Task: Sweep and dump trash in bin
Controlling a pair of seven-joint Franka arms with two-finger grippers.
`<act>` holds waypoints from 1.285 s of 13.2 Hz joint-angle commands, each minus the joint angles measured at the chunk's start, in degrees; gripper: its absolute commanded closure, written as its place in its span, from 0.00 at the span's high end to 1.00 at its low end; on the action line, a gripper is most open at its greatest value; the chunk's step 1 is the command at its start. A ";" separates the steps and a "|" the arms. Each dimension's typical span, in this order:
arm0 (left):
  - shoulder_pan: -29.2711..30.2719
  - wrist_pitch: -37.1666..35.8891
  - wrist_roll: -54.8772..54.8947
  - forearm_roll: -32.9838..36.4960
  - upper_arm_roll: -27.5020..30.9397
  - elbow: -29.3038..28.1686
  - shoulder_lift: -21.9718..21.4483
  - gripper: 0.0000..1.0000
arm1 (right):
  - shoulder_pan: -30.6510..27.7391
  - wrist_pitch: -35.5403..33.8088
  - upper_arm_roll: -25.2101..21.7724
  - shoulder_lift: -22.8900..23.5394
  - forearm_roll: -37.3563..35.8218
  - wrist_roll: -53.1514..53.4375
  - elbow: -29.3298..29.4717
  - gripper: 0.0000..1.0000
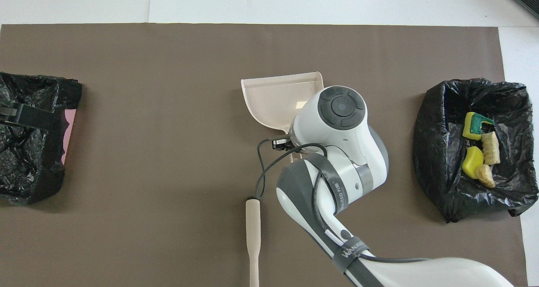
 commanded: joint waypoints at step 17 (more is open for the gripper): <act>-0.15 7.74 -2.40 -0.04 -4.10 -4.82 0.03 1.00 | 11.59 -2.22 1.71 -5.19 1.21 20.59 -7.33 1.00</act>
